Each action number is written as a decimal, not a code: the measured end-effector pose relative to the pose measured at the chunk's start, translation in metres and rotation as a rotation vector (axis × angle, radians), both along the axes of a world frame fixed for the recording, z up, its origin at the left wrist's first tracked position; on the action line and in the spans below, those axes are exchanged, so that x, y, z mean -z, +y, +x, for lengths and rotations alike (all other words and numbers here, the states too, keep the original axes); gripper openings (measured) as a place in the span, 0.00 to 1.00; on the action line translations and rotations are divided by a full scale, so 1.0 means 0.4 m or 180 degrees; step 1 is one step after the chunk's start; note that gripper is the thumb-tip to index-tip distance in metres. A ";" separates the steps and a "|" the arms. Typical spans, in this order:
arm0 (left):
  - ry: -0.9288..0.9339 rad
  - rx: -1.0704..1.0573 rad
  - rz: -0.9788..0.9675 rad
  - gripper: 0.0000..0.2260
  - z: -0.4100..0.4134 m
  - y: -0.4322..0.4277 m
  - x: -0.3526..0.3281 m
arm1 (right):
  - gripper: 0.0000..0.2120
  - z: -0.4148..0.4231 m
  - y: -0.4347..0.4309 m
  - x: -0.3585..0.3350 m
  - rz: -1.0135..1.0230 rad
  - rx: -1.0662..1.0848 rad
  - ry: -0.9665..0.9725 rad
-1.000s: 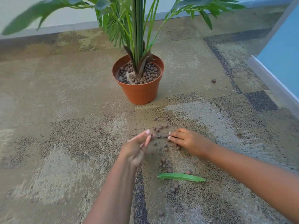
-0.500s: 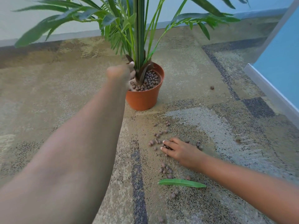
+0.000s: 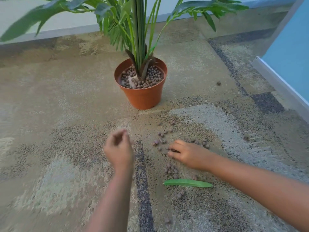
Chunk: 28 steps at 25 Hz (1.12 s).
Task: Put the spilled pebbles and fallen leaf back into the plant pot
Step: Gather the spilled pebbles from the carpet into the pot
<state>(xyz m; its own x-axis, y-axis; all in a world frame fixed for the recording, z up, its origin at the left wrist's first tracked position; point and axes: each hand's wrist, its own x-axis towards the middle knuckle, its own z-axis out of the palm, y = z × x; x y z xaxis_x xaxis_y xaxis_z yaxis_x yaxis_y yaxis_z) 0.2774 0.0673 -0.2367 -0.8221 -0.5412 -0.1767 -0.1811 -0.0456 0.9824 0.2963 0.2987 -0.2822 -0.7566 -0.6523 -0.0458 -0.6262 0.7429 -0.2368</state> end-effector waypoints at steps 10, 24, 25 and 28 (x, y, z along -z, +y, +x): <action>-0.0451 0.1724 -0.2390 0.26 0.155 0.071 0.172 | 0.10 -0.231 -0.059 -0.275 -0.1861 0.0760 0.0931; -0.0272 0.1720 -0.2427 0.21 0.149 0.070 0.171 | 0.14 -0.259 -0.005 -0.152 -0.1437 0.1625 0.1196; -0.0347 0.1693 -0.2411 0.20 0.136 0.075 0.165 | 0.16 -0.206 0.022 -0.108 -0.1261 0.1776 0.0828; -0.0700 0.1762 -0.2539 0.31 0.072 0.098 0.148 | 0.28 -0.101 0.077 0.010 -0.0157 0.1500 -0.0285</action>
<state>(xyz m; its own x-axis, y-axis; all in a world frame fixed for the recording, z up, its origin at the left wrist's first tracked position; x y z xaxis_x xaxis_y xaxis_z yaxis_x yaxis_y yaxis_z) 0.3062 0.1064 -0.2961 -0.9873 -0.1180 -0.1068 -0.1590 0.7595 0.6307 0.2558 0.3295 -0.2862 -0.9648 -0.2424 -0.1020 -0.1995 0.9274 -0.3164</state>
